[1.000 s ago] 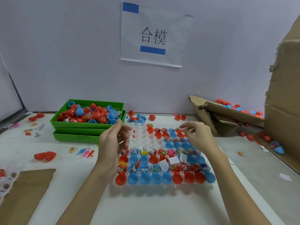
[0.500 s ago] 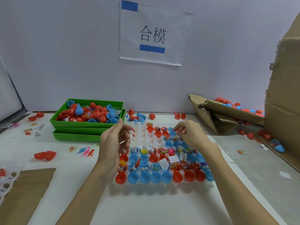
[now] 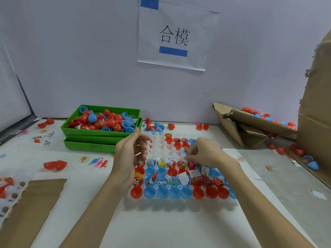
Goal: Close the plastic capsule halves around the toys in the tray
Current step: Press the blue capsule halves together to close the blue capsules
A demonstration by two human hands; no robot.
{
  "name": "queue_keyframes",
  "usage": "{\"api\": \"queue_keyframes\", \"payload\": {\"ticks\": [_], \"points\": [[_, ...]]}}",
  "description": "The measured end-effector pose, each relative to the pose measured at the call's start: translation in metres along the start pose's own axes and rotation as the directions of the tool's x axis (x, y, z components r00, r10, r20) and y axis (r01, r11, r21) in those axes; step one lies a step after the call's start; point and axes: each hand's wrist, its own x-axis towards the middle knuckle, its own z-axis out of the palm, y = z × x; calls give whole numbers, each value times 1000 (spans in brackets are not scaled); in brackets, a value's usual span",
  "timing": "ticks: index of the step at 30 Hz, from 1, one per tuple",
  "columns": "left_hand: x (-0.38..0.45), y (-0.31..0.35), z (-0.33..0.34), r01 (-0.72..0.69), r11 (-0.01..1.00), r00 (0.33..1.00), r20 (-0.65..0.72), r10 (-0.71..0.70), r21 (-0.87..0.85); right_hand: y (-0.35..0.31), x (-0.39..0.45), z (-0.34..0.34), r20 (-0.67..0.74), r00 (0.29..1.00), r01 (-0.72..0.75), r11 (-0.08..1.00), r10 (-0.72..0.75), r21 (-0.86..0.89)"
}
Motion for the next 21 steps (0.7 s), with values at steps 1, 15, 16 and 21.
{"api": "queue_keyframes", "payload": {"ticks": [1, 15, 16, 21], "points": [[0, 0, 0, 3, 1000, 1000, 0, -3, 0, -2, 0, 0, -12, 1000, -1, 1000, 1, 5], [5, -17, 1, -200, 891, 976, 161, 146, 407, -28, -41, 6, -413, 884, 306, 939, -220, 156], [4, -17, 1, -190, 892, 973, 198, 116, 410, -31, -44, 9, -405, 879, 338, 927, -251, 160], [1, -22, 4, -196, 899, 960, 264, 94, 393, -36, -50, 19, -390, 857, 427, 888, -337, 172]]}}
